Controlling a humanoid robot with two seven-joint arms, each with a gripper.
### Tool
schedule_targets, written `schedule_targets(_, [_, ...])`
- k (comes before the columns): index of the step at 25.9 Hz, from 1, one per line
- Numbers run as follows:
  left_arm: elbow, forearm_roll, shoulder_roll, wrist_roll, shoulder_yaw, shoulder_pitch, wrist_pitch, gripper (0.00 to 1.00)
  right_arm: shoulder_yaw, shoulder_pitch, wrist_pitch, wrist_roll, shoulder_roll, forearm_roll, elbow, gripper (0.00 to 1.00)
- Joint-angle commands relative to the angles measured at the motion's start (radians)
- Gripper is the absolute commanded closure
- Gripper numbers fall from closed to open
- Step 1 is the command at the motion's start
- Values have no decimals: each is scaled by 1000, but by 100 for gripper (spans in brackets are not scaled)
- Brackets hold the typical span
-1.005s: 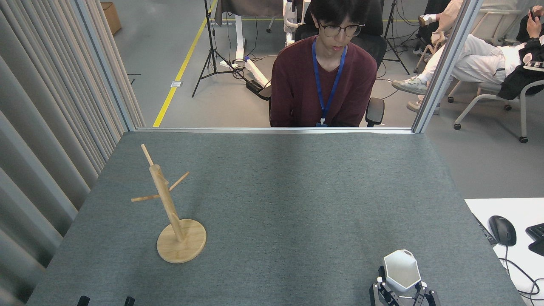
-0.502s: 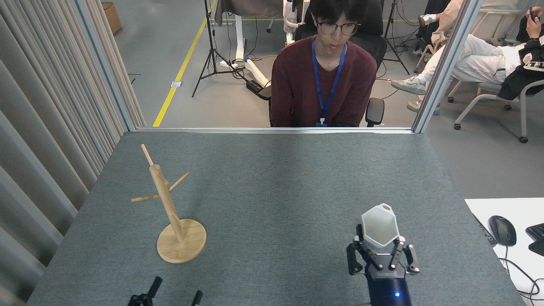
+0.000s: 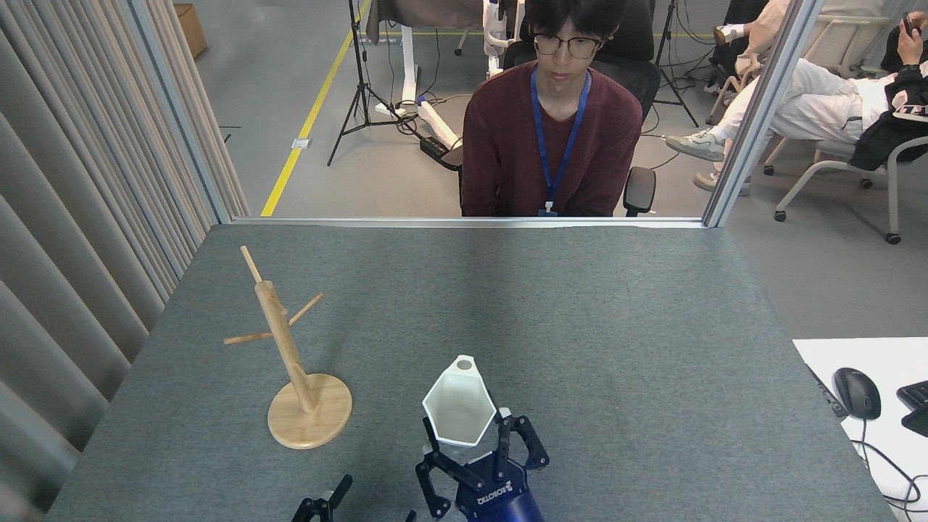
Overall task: Hang cup on storage rack
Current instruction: 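Carry the white cup toward the left gripper in front of the robot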
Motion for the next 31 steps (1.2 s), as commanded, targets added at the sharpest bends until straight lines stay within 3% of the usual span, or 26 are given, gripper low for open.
schedule_targets(1, [0, -26, -9, -11, -20, -18, 12, 0, 61, 38, 5, -2, 3, 34, 1, 39])
schedule_targets(6, [2, -39, -21, -22, -39, -41, 14, 0, 104, 98, 16, -9, 1, 65, 1, 39])
schedule_targets(25, [2, -39, -23, -21, -46, -44, 15, 0, 207, 118, 53, -31, -4, 96, 4, 38])
schedule_targets(26, [0, -39, -23, -19, -46, -45, 15, 6, 205, 118, 53, -31, -4, 96, 4, 38])
schedule_targets(27, [-1, -39, -20, -18, -46, -45, 15, 21, 205, 118, 53, -31, -4, 96, 4, 38])
schedule_targets(31, [-11, -55, -18, -19, -48, -47, 14, 57, 204, 118, 58, -32, -4, 97, 4, 37])
